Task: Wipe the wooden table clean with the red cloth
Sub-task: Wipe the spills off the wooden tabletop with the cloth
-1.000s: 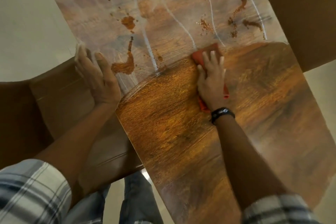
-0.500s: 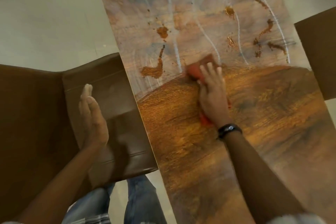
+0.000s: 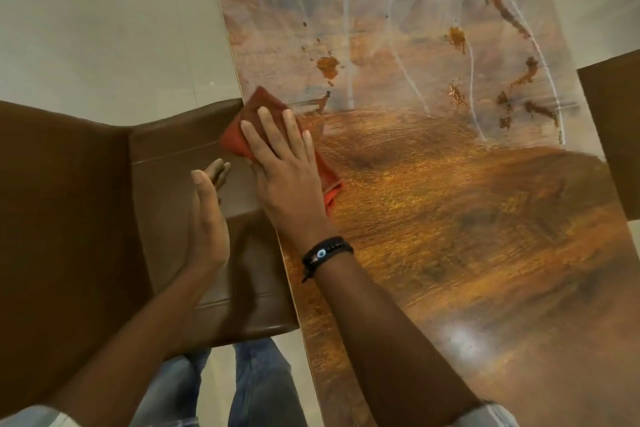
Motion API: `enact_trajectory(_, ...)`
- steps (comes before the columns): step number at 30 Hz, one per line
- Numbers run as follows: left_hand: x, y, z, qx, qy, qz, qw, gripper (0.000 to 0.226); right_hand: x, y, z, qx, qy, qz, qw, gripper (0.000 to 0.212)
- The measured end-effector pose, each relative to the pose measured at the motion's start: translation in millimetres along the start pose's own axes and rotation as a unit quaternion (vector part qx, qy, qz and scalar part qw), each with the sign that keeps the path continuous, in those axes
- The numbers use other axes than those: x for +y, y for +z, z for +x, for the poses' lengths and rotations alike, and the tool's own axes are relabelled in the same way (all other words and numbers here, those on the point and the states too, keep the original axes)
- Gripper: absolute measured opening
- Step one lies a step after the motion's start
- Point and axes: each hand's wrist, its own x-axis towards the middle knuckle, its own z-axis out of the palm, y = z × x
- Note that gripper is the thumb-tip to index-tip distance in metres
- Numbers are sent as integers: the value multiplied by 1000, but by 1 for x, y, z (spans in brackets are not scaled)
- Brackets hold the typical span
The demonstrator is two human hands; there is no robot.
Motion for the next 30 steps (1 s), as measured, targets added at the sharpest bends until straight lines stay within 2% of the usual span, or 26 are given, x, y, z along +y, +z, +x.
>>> enact_trajectory(5,-8,0,2,9,-2,15,1000,79,6,-6,48,-20,26,-27,999,49)
enact_trajectory(8,-5,6,1,7,-1,10,1000,73,0,-2,33,-12,31,9,999,50)
enact_trajectory(11,-1,12,2,13,-4,-34,999,78,-4,1,-23,-25,8,36,999,54)
enact_trajectory(14,8,23,9,34,-17,-80,996,82,1,1,-71,-43,2,11,999,57)
enact_trajectory(18,29,50,24,44,-26,-120,992,81,22,-5,-29,-46,5,-2,999,53)
enact_trajectory(21,45,72,41,44,-13,-129,991,79,55,-17,34,-17,58,31,998,50)
enact_trajectory(24,49,90,49,86,11,-70,994,73,118,-44,71,13,112,34,993,49)
enact_trajectory(30,38,93,43,121,58,-9,991,75,274,-117,16,74,321,6,944,48)
